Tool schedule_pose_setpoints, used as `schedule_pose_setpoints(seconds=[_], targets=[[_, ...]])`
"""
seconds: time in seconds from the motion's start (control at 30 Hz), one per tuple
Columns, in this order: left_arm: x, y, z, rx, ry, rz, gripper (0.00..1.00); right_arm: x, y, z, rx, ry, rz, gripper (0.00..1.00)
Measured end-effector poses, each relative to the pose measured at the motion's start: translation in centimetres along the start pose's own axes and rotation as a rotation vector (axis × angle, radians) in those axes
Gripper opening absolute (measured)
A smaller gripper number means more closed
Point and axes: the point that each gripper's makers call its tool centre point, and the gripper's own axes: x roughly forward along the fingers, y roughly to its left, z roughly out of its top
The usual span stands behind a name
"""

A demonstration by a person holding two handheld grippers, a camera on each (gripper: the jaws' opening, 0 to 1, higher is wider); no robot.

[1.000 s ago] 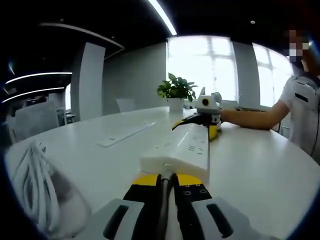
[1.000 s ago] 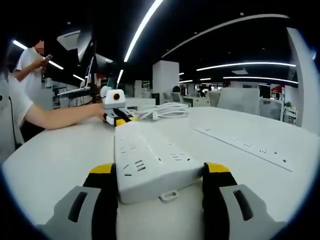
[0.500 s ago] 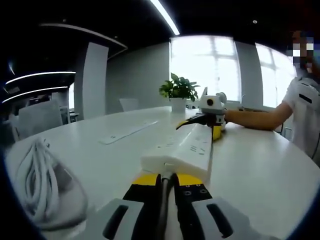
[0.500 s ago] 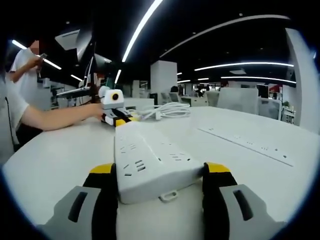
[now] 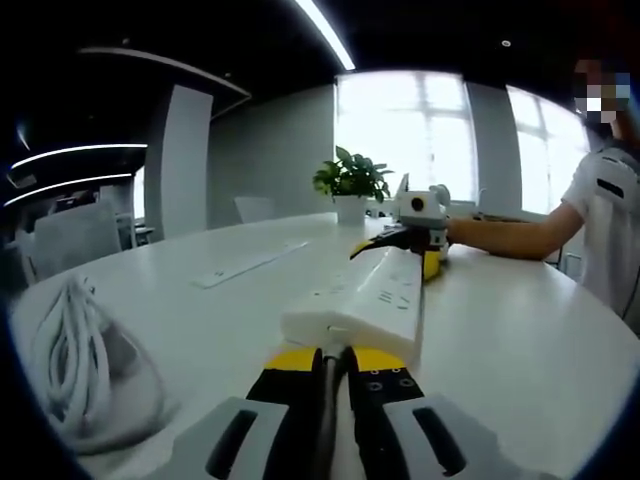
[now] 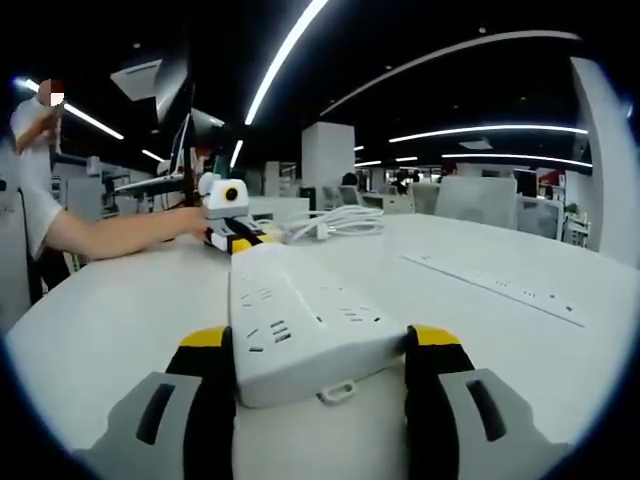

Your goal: Straighten the power strip on the desk, plug the charger into it

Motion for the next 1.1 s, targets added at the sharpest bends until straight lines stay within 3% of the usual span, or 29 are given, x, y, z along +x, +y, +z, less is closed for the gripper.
schedule_pose_setpoints(seconds=[0.43, 0.9, 1.1], targets=[[-0.2, -1.1, 0.0, 0.001, 0.000, -0.002, 0.13, -0.5, 0.5, -0.2, -0.001, -0.001, 0.001, 0.68], [-0.9, -2.8, -0.5, -0.006, 0.000, 0.018, 0.13, -1.4, 2.7, -0.4, -0.006, 0.001, 0.020, 0.68], [-1.8, -4.3, -0.9, -0.003, -0.001, 0.005, 0.13, -2.0, 4.1, -0.4, -0.008, 0.001, 0.035, 0.68]])
